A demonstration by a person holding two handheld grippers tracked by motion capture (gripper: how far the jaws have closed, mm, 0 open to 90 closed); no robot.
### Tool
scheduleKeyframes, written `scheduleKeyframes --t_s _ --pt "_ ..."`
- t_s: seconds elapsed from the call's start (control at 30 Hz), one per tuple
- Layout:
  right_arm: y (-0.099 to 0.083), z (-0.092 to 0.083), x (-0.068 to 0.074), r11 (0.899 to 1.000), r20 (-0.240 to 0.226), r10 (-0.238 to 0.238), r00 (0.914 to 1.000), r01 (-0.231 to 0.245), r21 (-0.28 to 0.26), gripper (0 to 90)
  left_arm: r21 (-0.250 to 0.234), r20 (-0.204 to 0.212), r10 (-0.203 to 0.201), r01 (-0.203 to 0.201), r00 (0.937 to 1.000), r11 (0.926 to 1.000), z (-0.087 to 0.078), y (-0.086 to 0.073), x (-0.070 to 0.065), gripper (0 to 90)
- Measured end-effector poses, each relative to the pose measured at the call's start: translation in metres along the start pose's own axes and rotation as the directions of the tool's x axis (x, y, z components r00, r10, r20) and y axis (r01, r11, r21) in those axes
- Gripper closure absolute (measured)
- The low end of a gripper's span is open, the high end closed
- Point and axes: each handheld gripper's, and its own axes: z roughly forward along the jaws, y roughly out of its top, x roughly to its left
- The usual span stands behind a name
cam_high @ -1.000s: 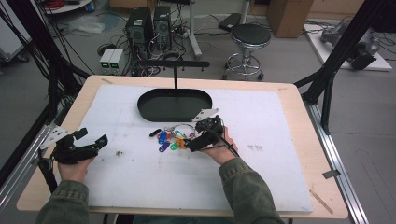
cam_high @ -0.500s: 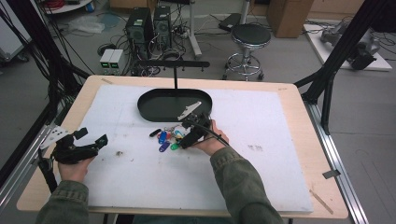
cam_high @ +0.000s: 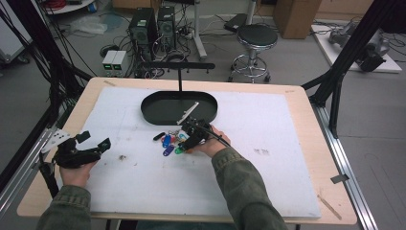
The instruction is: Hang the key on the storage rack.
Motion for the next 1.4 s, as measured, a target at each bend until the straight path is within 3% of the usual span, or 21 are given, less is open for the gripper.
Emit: scheduleKeyframes --t_s 0.2,0.23,0.27,0.3,0.43,0.73,0.9,0.97,1.27,1.4 --pt "-0.001 0.005 -0.002 0.999 -0.028 -0.015 0.9995 0.016 0.029 57.7 -0.002 0.006 -0.008 0.008 0.9999 1.0000 0.000 0.000 0.000 1.7" --pt "-0.001 0.007 -0.001 0.998 -0.043 -0.040 0.9983 0.042 0.039 66.6 -0.003 0.007 -0.012 0.012 0.9999 0.9999 0.000 0.000 0.001 1.7" --pt "-0.001 0.007 -0.001 0.998 -0.043 -0.040 0.9983 0.042 0.039 66.6 -0.004 0.008 -0.013 0.013 0.9999 0.9999 0.000 0.000 0.001 1.7" --pt "0.000 0.006 0.000 0.998 -0.037 -0.044 0.9983 0.045 0.031 73.3 -0.004 0.007 -0.014 0.014 0.9999 0.9999 0.000 0.000 0.001 1.7" --pt "0.001 0.003 0.002 0.998 -0.028 -0.019 0.9994 0.021 0.052 74.6 -0.002 0.007 -0.012 0.012 0.9999 0.9999 0.000 0.000 0.001 1.7" --pt "0.001 -0.001 0.003 0.999 -0.029 0.002 0.9996 -0.001 0.032 75.2 -0.003 0.007 -0.012 0.012 0.9999 0.9999 0.001 0.000 0.001 1.7" --pt "0.002 -0.006 0.002 1.000 -0.041 0.013 0.9991 -0.013 0.002 75.3 -0.003 0.007 -0.012 0.012 0.9999 0.9999 0.001 0.000 0.001 1.7" --pt "0.002 -0.012 -0.001 0.999 -0.053 0.041 0.9978 -0.043 -0.032 75.3 0.000 0.008 -0.012 0.012 0.9999 0.9999 0.001 0.000 0.001 1.7" --pt "0.003 -0.032 -0.008 0.987 -0.082 0.087 0.9928 -0.097 -0.128 75.3 0.000 0.008 -0.010 0.010 0.9999 0.9999 0.001 0.000 0.001 1.7" --pt "0.004 -0.038 -0.009 0.984 -0.086 0.091 0.9922 -0.102 -0.147 75.3 0.001 0.010 -0.010 0.010 0.9999 1.0000 0.001 0.000 0.001 1.7"
